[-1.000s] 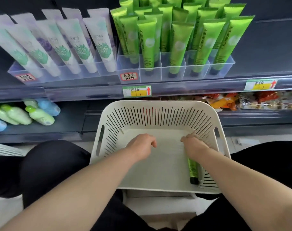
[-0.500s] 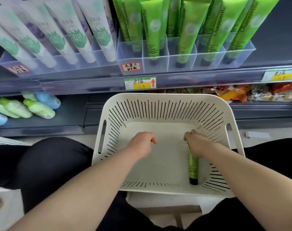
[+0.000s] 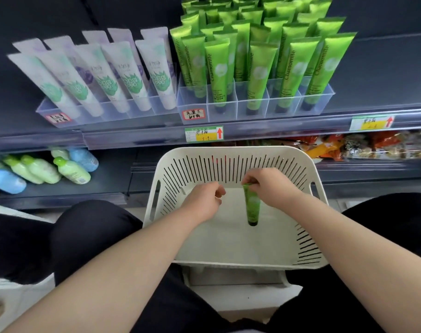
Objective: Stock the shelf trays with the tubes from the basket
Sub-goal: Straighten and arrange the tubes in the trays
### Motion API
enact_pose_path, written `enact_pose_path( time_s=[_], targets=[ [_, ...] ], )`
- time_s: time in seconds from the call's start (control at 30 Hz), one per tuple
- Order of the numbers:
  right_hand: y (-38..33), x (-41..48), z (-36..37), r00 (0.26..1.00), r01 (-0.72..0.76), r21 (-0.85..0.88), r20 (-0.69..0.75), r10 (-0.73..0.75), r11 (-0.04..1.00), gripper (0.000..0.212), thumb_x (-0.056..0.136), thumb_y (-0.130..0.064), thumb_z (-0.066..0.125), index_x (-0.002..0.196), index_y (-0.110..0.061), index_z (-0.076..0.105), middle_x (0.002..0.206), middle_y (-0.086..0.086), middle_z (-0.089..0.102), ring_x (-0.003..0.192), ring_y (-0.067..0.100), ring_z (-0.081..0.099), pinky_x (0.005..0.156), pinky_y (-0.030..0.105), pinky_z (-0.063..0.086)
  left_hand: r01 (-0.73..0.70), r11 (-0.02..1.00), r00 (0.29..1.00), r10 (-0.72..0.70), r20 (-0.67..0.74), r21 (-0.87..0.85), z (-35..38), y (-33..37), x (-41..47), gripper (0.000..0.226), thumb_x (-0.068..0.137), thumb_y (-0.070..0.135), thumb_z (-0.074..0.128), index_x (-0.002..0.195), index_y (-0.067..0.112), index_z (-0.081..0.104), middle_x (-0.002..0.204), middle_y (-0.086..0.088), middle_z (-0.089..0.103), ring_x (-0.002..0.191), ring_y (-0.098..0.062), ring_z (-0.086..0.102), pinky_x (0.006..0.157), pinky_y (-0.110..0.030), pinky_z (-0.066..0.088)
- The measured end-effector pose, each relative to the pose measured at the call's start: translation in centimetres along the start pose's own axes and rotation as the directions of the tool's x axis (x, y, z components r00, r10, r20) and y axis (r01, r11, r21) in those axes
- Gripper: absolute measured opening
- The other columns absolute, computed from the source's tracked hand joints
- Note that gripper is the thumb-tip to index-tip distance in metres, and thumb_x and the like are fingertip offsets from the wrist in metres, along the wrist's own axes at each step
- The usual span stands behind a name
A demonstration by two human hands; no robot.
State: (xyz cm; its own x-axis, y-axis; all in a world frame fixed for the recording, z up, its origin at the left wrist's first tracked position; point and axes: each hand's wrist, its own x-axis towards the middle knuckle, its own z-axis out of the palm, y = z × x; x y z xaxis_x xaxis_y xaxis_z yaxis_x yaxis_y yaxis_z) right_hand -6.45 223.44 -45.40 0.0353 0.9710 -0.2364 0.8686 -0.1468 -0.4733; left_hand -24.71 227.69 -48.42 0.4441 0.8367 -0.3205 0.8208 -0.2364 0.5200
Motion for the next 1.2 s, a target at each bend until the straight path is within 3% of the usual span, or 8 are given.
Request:
enact_pose_path(
  time_s=[0.27, 0.4, 0.57, 0.7, 0.77, 0.9, 1.07, 1.2],
  targets=[
    [-6.0, -1.2, -4.3, 0.945, 0.227, 0.048, -0.254, -0.208, 0.973, 0.02, 0.089, -0.006, 0.055, 0.102, -0.015, 0.067, 0.099, 0.001, 0.069, 0.092, 0.02, 0.061, 0.082, 0.034, 0.05, -0.026, 0.986, 0.984, -0.004, -0.177, -0.165, -3.6, 3.5, -2.4, 0.053, 0.081, 0.022, 0.076, 0.127, 0.015, 0.05, 0.107, 0.001, 0.067, 0.097, -0.018, 0.062, 0.086, -0.036, 0.051],
    [-8.5, -2.1, -5.3, 0.915, 0.304, 0.058, -0.294, -0.275, 0.951, 0.021, 0.086, -0.005, 0.055, 0.098, -0.016, 0.068, 0.095, 0.0, 0.069, 0.09, 0.019, 0.061, 0.081, 0.034, 0.049, -0.016, 0.97, 0.965, -0.047, -0.257, -0.241, -5.4, 4.1, -4.1, 0.049, 0.08, 0.02, 0.076, 0.123, 0.015, 0.052, 0.097, 0.003, 0.066, 0.092, -0.018, 0.062, 0.078, -0.032, 0.048],
    [-10.0, -2.8, -5.7, 0.875, 0.368, 0.041, -0.354, -0.331, 0.929, 0.024, 0.085, -0.007, 0.058, 0.107, -0.017, 0.065, 0.101, -0.001, 0.069, 0.097, 0.018, 0.063, 0.087, 0.034, 0.049, -0.034, 0.996, 0.947, 0.005, -0.322, -0.085, -7.0, 4.2, -6.6, 0.029, 0.084, 0.021, 0.066, 0.112, 0.024, 0.061, 0.106, -0.001, 0.067, 0.099, -0.025, 0.062, 0.082, -0.036, 0.052],
    [-10.0, -3.0, -6.0, 0.853, 0.308, -0.141, -0.397, -0.338, 0.941, 0.034, 0.088, -0.028, 0.06, 0.121, -0.021, 0.056, 0.117, 0.0, 0.063, 0.109, 0.021, 0.056, 0.088, 0.04, 0.049, -0.014, 0.999, 0.908, -0.007, -0.418, -0.046, -8.7, 4.0, -7.9, 0.03, 0.084, 0.018, 0.062, 0.115, 0.02, 0.06, 0.107, -0.005, 0.066, 0.1, -0.029, 0.062, 0.081, -0.039, 0.054],
    [-9.9, -3.2, -6.3, 0.854, 0.24, -0.272, -0.397, -0.335, 0.932, 0.036, 0.09, -0.029, 0.056, 0.125, -0.02, 0.053, 0.121, 0.003, 0.06, 0.113, 0.026, 0.052, 0.089, 0.043, 0.047, 0.004, 0.999, 0.881, -0.022, -0.472, -0.04, -9.7, 3.8, -8.3, 0.031, 0.088, 0.022, 0.064, 0.118, 0.018, 0.058, 0.111, -0.006, 0.065, 0.102, -0.029, 0.06, 0.083, -0.038, 0.052],
    [-10.2, -3.5, -7.1, 0.889, 0.105, -0.445, -0.358, -0.284, 0.889, 0.036, 0.096, -0.027, 0.047, 0.132, -0.021, 0.048, 0.127, 0.005, 0.055, 0.118, 0.027, 0.046, 0.091, 0.043, 0.039, 0.001, 0.995, 0.838, -0.053, -0.543, -0.097, -11.8, 3.9, -8.2, 0.02, 0.092, 0.029, 0.061, 0.104, 0.014, 0.055, 0.103, -0.007, 0.063, 0.096, -0.028, 0.06, 0.077, -0.037, 0.05],
    [-11.4, -2.8, -8.7, 0.878, 0.056, -0.512, -0.384, -0.287, 0.857, 0.039, 0.094, -0.022, 0.047, 0.133, -0.02, 0.047, 0.129, 0.004, 0.051, 0.122, 0.026, 0.041, 0.094, 0.041, 0.037, -0.126, 0.97, 0.795, -0.026, -0.606, -0.207, -14.5, 4.4, -7.5, 0.019, 0.091, 0.022, 0.062, 0.106, 0.017, 0.051, 0.096, -0.002, 0.062, 0.089, -0.024, 0.06, 0.078, -0.043, 0.054],
    [-11.8, -1.5, -10.3, 0.854, 0.009, -0.54, -0.433, -0.287, 0.842, 0.038, 0.09, -0.018, 0.051, 0.129, -0.02, 0.05, 0.123, 0.003, 0.053, 0.116, 0.026, 0.043, 0.089, 0.039, 0.038, -0.172, 0.958, 0.731, -0.031, -0.681, -0.229, -17.8, 5.3, -6.0, 0.012, 0.094, 0.024, 0.059, 0.096, 0.016, 0.051, 0.087, 0.003, 0.057, 0.082, -0.018, 0.057, 0.067, -0.03, 0.044]
  ],
)
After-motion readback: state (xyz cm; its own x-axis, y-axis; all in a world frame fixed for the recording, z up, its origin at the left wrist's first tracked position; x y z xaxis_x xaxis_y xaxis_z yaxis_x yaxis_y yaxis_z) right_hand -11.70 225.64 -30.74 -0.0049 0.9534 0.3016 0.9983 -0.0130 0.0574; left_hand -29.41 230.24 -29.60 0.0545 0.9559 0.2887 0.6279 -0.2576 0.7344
